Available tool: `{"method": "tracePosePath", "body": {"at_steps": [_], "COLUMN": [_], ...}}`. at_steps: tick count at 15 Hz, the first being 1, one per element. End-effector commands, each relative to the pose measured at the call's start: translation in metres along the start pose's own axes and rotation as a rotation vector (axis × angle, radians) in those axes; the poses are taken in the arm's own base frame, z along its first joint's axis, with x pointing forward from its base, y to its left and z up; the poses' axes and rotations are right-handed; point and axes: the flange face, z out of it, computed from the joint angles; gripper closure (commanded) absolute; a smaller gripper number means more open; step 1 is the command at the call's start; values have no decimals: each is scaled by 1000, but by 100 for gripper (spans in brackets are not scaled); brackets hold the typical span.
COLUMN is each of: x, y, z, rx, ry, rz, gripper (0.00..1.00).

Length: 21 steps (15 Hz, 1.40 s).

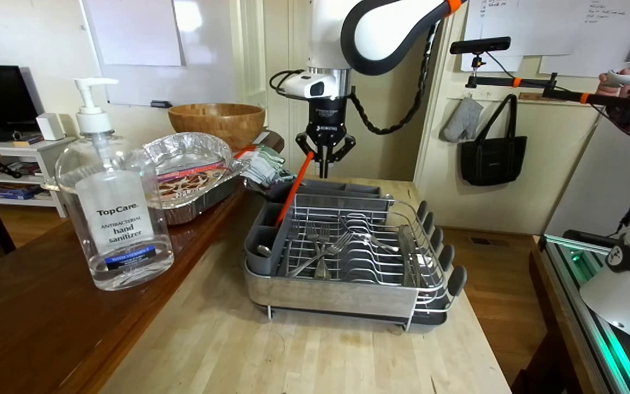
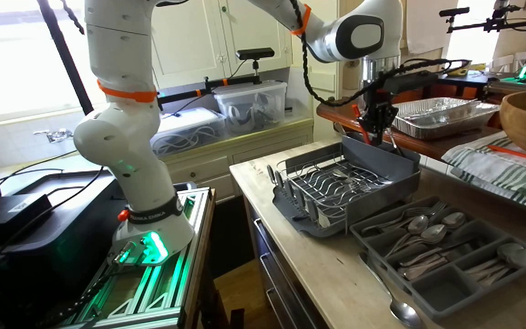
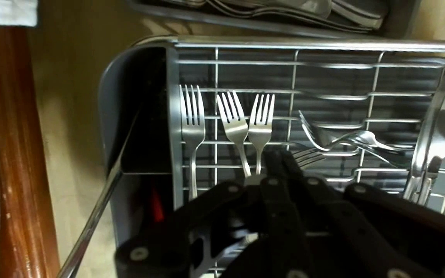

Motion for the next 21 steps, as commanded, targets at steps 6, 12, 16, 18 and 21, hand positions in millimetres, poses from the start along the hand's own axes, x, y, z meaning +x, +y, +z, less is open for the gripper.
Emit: {"method": "tracePosePath", "body": {"at_steps": [6,12,16,18,21], "x": [-12,-15,-5,-1,5], "y": [-25,-27,-26,-33,-46], "z": [3,12,23,45,74], "rx": [74,91,102,148,207], "ry": [36,64,10,7,14], "rz": [9,-16,-75,-123,-195], "gripper": [54,34,2,0,0]}}
